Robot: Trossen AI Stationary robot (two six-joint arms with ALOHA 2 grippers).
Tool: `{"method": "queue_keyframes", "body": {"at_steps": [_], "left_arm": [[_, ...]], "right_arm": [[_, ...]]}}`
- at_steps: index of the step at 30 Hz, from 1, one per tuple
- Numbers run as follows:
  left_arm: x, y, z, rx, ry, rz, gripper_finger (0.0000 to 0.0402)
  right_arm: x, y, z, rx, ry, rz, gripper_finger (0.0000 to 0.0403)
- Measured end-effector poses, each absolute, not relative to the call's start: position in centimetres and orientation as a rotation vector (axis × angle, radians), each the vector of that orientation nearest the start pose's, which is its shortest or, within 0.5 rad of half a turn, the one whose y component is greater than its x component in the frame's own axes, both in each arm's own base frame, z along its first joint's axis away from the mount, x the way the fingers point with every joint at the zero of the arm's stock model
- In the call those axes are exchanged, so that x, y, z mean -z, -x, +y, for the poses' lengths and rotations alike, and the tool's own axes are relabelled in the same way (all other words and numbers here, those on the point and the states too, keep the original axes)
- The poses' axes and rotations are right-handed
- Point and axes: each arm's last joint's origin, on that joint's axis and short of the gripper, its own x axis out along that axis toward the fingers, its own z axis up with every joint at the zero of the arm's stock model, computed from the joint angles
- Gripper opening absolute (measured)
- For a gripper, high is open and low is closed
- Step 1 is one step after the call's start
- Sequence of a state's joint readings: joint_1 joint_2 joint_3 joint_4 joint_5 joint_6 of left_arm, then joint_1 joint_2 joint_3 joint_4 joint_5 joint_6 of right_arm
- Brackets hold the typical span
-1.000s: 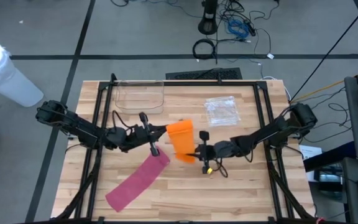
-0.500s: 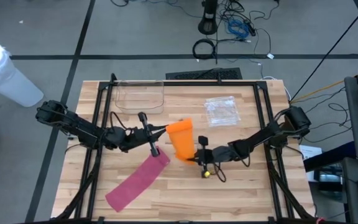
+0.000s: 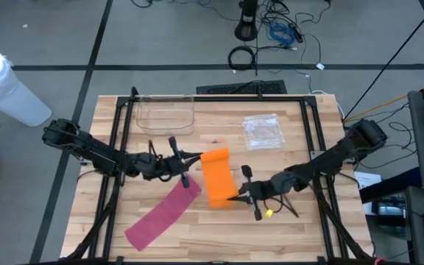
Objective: Roll bandage
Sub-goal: Roll the orange bandage
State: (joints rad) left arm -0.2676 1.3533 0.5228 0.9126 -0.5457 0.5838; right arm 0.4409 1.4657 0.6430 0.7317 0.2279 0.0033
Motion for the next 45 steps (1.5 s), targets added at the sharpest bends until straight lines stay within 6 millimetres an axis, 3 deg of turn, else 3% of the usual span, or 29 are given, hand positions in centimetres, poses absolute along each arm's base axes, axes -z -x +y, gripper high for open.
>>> {"method": "queue_keyframes", "body": {"at_steps": [10, 18, 23, 36, 41, 45], "left_arm": [[-21.8, -26.0, -5.8, -0.202, -0.538, 0.084, 0.0011], [-21.5, -25.9, -6.4, -0.092, -0.522, 0.080, 0.0011], [-21.4, -25.8, -6.9, -0.068, -0.529, 0.094, 0.0011], [-21.8, -25.5, -8.2, -0.016, -0.523, 0.033, 0.0011], [-22.2, -25.5, -8.5, 0.016, -0.515, 0.009, 0.0011], [-22.6, -25.6, -8.9, 0.063, -0.511, -0.014, 0.0011]], "right_arm": [[-27.5, -26.0, 11.2, -0.247, 0.075, -0.036, 0.0000], [-31.8, -27.4, 9.3, -0.158, 0.089, -0.015, 0.0000], [-33.4, -27.9, 7.5, -0.041, 0.061, -0.021, 0.0000], [-33.0, -28.7, 2.7, 0.163, -0.134, 0.027, 0.0000], [-32.0, -28.8, 0.6, 0.171, -0.400, 0.110, 0.0011], [-30.5, -29.3, 0.5, 0.122, -0.569, 0.220, 0.0042]]}}
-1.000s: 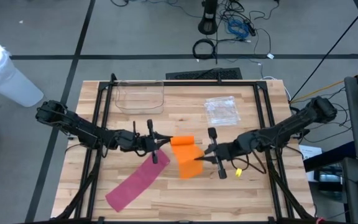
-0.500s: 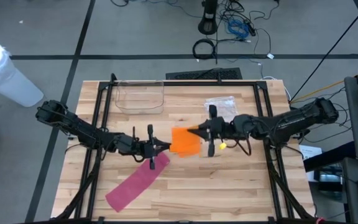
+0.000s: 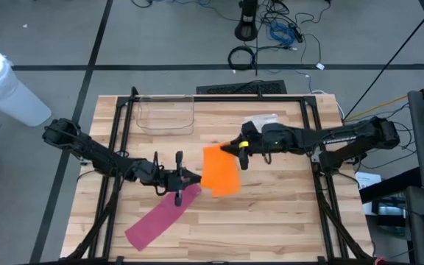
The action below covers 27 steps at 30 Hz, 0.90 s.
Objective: Roll bandage
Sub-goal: Roll the orange bandage
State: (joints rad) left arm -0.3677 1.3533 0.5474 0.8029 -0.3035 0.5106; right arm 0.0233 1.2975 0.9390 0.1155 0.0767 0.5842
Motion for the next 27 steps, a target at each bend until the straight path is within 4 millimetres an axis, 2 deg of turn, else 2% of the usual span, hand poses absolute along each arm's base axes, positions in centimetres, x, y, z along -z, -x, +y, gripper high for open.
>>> {"method": "queue_keyframes", "body": {"at_steps": [5, 9, 12, 17, 22, 24, 27], "left_arm": [[-23.0, -25.6, -9.6, 0.116, -0.506, -0.041, 0.0011], [-23.4, -25.5, -10.5, 0.187, -0.503, -0.067, 0.0011], [-24.0, -25.6, -11.0, 0.222, -0.498, -0.092, 0.0011], [-24.9, -25.7, -11.5, 0.254, -0.488, -0.130, 0.0011], [-25.7, -25.9, -11.8, 0.311, -0.476, -0.170, 0.0011], [-25.6, -25.9, -11.9, 0.317, -0.476, -0.166, 0.0011], [-25.5, -25.9, -11.9, 0.317, -0.479, -0.158, 0.0011]], "right_arm": [[-29.8, -29.2, 0.1, 0.143, -0.598, 0.281, 0.0091], [-28.7, -27.4, -0.4, 0.185, -0.533, 0.486, 0.0129], [-28.4, -26.9, -0.6, 0.250, -0.540, 0.535, 0.0150], [-28.9, -27.3, 0.6, -0.022, -0.563, 0.544, 0.0171], [-28.5, -26.9, 1.0, -0.266, -0.521, 0.634, 0.0180], [-28.4, -26.8, 0.9, -0.265, -0.508, 0.642, 0.0181], [-28.6, -27.1, 0.0, -0.097, -0.516, 0.585, 0.0180]]}}
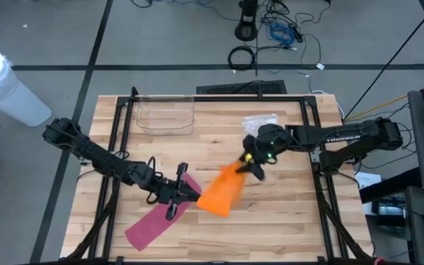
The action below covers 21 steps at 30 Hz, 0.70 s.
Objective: Roll bandage
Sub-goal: Roll the orange bandage
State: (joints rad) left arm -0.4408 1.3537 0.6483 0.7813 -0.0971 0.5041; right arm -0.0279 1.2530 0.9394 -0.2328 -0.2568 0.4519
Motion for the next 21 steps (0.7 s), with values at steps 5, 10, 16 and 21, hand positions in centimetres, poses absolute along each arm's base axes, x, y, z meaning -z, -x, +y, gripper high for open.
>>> {"method": "queue_keyframes", "body": {"at_steps": [5, 10, 16, 21], "left_arm": [[-25.5, -25.9, -12.0, 0.329, -0.478, -0.159, 0.0011], [-25.9, -25.6, -12.5, 0.352, -0.467, -0.204, 0.0011], [-26.5, -25.3, -12.8, 0.345, -0.447, -0.261, 0.0011], [-27.1, -25.2, -12.9, 0.277, -0.371, -0.298, 0.0011]], "right_arm": [[-29.3, -27.5, -1.4, 0.040, -0.538, 0.465, 0.0176], [-27.4, -27.2, -0.9, -0.125, -0.597, 0.686, 0.0176], [-26.1, -27.0, 0.0, -0.068, -0.542, 0.795, 0.0176], [-26.1, -26.4, 0.9, 0.063, -0.310, 0.796, 0.0175]]}}
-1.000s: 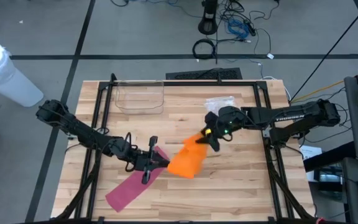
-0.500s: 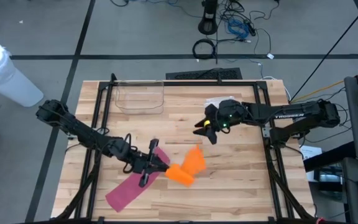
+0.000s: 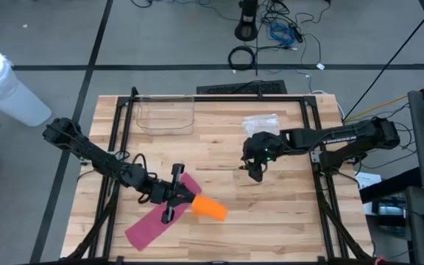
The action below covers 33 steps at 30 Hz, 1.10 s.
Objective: Roll bandage
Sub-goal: Roll the orange bandage
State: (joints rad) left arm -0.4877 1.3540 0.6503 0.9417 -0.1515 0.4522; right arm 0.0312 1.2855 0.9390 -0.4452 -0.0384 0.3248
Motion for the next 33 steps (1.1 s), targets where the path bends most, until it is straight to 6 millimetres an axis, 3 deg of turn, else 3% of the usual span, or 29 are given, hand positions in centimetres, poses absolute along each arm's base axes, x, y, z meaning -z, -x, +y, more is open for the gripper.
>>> {"method": "queue_keyframes", "body": {"at_steps": [5, 8, 14, 20, 25, 33], "left_arm": [[-27.0, -25.1, -12.8, 0.120, -0.357, -0.244, 0.0011], [-27.0, -25.1, -12.5, 0.025, -0.347, -0.217, 0.0011], [-27.0, -25.1, -12.3, -0.058, -0.336, -0.193, 0.0011], [-27.0, -25.1, -12.2, -0.092, -0.332, -0.183, 0.0011], [-27.0, -25.3, -11.9, -0.105, -0.334, -0.181, 0.0011], [-27.0, -25.4, -11.6, -0.113, -0.335, -0.179, 0.0011]], "right_arm": [[-27.8, -25.6, 3.5, -0.003, -0.169, 0.671, 0.0175], [-27.6, -25.3, 5.1, -0.050, -0.117, 0.577, 0.0175], [-24.0, -24.7, 7.8, 0.026, -0.055, 0.303, 0.0175], [-19.8, -23.2, 8.2, -0.011, -0.121, 0.073, 0.0175], [-17.1, -23.4, 8.3, -0.010, -0.120, 0.060, 0.0175], [-15.5, -26.6, 8.9, 0.036, -0.066, 0.095, 0.0175]]}}
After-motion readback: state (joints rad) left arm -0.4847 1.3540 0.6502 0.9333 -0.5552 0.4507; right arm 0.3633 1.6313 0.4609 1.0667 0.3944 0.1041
